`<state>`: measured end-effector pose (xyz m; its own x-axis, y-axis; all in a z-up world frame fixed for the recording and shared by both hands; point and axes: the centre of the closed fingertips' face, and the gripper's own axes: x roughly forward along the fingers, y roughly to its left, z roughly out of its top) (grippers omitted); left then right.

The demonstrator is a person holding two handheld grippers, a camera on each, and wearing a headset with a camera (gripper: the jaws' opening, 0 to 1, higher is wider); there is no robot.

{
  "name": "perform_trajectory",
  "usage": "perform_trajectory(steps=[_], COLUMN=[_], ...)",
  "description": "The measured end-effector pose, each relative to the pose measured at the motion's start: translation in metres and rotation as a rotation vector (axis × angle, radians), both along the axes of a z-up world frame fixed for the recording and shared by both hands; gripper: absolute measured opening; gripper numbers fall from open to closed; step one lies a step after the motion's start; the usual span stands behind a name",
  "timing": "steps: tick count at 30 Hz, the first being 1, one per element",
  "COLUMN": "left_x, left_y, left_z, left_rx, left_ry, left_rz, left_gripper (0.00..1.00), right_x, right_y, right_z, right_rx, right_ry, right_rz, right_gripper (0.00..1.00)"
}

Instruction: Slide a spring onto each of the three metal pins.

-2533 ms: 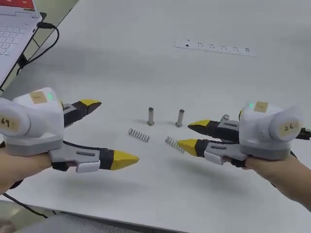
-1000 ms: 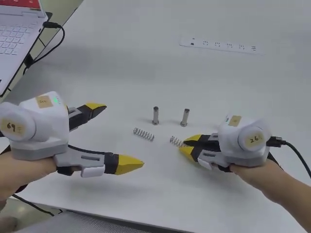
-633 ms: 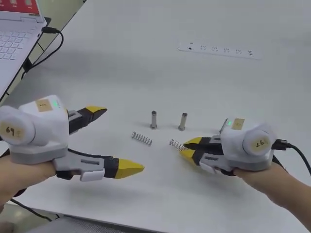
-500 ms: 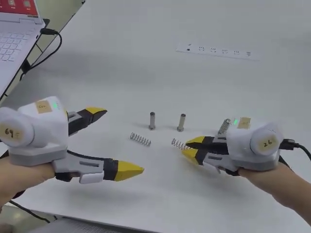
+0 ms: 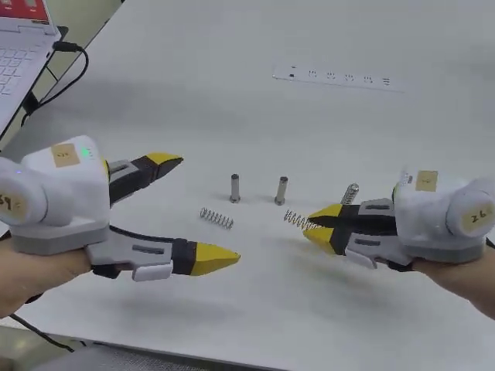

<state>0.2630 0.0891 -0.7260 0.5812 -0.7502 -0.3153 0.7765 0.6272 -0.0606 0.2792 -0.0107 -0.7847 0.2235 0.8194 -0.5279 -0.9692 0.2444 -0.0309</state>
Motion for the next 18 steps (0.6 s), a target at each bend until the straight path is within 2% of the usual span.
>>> perform_trajectory(steps=[1, 2, 4, 11, 16, 18], left_x=[-0.001, -0.004, -0.006, -0.006, -0.003, -0.004], left_y=[-0.003, -0.008, -0.014, -0.033, -0.041, -0.046], left_z=[0.000, -0.001, 0.000, -0.006, -0.011, -0.013], left_rx=[-0.006, -0.020, -0.034, -0.027, -0.039, -0.042], left_ry=[0.004, 0.023, 0.019, 0.034, 0.069, 0.082], left_rz=[-0.013, -0.038, -0.059, -0.125, -0.162, -0.188], left_gripper=[0.88, 0.84, 0.77, 0.76, 0.70, 0.63], right_x=[-0.001, -0.003, -0.005, -0.013, -0.016, -0.017], right_y=[-0.001, -0.001, -0.001, 0.000, 0.001, 0.001], right_z=[0.001, 0.002, 0.004, 0.010, 0.013, 0.014], right_rx=[-0.004, -0.006, -0.008, -0.008, -0.001, -0.001], right_ry=[-0.003, -0.005, -0.007, -0.012, -0.020, -0.022], right_rz=[0.009, 0.019, 0.031, 0.066, 0.088, 0.090], right_gripper=[0.08, 0.08, 0.08, 0.08, 0.08, 0.08])
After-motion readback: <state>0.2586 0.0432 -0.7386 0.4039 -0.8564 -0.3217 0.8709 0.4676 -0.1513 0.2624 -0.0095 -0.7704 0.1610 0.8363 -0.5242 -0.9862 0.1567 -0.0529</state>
